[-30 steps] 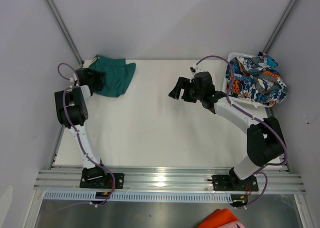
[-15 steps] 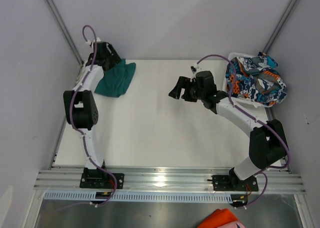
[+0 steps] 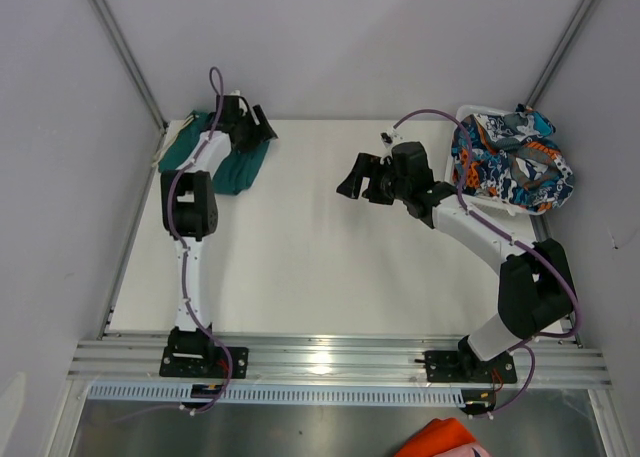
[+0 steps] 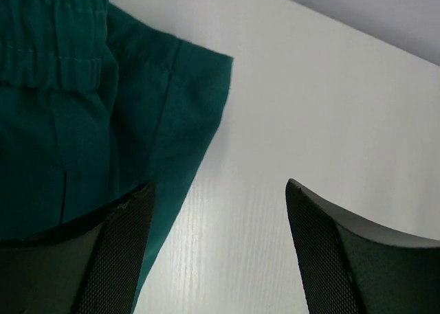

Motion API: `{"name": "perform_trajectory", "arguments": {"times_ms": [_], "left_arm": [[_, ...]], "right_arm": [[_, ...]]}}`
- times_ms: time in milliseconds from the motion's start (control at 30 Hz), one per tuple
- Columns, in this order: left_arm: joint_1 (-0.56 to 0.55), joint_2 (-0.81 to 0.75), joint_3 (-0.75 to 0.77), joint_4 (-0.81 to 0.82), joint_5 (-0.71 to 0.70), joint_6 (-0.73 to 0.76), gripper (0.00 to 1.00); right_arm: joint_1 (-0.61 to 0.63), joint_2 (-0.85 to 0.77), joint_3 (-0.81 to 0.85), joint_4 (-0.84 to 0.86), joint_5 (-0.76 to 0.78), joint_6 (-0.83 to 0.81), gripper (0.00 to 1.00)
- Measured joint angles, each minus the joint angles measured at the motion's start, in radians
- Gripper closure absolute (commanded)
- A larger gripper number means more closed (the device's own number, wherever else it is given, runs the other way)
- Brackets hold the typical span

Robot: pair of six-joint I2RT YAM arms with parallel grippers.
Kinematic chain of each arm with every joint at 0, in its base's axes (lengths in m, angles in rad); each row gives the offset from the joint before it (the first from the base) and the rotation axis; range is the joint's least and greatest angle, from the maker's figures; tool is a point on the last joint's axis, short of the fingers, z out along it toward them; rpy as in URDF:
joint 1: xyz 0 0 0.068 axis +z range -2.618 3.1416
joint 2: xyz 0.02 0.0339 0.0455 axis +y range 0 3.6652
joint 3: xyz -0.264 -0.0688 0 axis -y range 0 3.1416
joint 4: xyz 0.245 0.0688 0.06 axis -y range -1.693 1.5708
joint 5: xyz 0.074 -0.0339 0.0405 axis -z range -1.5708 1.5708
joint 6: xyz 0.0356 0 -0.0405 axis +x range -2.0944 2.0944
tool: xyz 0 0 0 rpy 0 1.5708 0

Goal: Fold and stack the shorts

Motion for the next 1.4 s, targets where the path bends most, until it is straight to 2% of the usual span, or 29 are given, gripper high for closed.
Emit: {"name": "perform_trajectory", "arguments": {"times_ms": [367,533,733,867,967,1000,1100,1233,1267,1300,1400], "left_arm": [[0.018,0.146,0.096,0.058,0.105,-0.121,0.20],[0.020,0.151,0.096,0.078,0.074,-0.161,0.20],[0.024,0.151,0.093,0.105,-0.027,-0.222,0.21],[0.049,0.151,0.062,0.163,-0.029,-0.264,0.21],[0.074,0.146,0.036,0.217,-0.026,-0.274,0.18],[0.082,0.142,0.025,0.229,-0.022,-0.274,0.14],[0.097,0.109,-0.030,0.267,0.006,-0.271,0.01],[0.103,0.010,-0.145,0.243,0.024,-0.260,0.01],[0.103,-0.030,-0.183,0.227,0.024,-0.253,0.01],[0.103,-0.079,-0.229,0.222,0.022,-0.247,0.01],[0.101,-0.284,-0.415,0.196,-0.008,-0.225,0.01]], "right_arm": [[0.000,0.000,0.000,0.000,0.000,0.000,0.14],[0.000,0.000,0.000,0.000,0.000,0.000,0.14],[0.000,0.000,0.000,0.000,0.001,0.000,0.14],[0.000,0.000,0.000,-0.001,0.002,0.000,0.14],[0.000,0.000,0.000,-0.002,0.007,-0.004,0.14],[0.000,0.000,0.000,-0.003,0.009,-0.007,0.14],[-0.007,0.000,0.019,-0.040,0.016,-0.034,0.13],[-0.066,0.034,0.199,-0.177,0.037,-0.103,0.11],[-0.084,0.042,0.248,-0.191,0.050,-0.114,0.06],[-0.108,0.046,0.307,-0.209,0.079,-0.128,0.02],[-0.148,0.018,0.368,-0.222,0.181,-0.153,0.01]]}}
